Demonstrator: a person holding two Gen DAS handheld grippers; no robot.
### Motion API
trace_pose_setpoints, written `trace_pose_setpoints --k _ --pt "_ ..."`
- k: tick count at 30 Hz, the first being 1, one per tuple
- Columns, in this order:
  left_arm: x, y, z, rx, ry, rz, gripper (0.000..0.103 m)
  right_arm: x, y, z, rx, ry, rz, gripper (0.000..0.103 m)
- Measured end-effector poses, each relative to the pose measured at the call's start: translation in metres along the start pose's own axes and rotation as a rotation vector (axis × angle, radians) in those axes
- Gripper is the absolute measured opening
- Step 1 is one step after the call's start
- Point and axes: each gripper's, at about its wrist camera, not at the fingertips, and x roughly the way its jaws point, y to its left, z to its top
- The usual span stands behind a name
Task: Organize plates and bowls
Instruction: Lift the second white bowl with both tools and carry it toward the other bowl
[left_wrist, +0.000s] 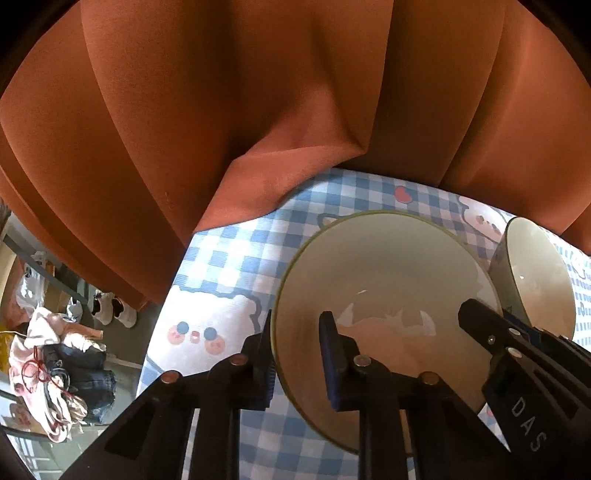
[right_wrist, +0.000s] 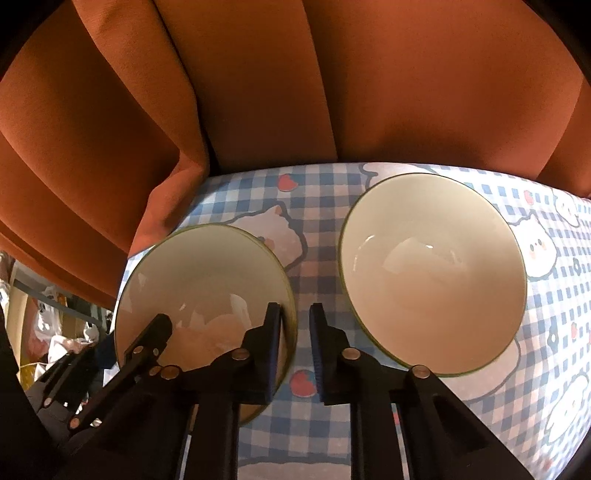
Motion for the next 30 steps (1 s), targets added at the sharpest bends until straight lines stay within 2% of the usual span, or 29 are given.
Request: trace_pose_setpoints --k 12,30 --pt "-0.008 -0.005 -0.004 0.018 0.001 0.016 0.017 0.000 0.007 -0.001 -0.020 0.004 -0.029 0.013" --pt "-0.058 -0.007 -0.035 0.022 -0.020 -0.027 0.017 -0.055 -0.001 -0.033 -0.017 -0.020 -0.059 0.013"
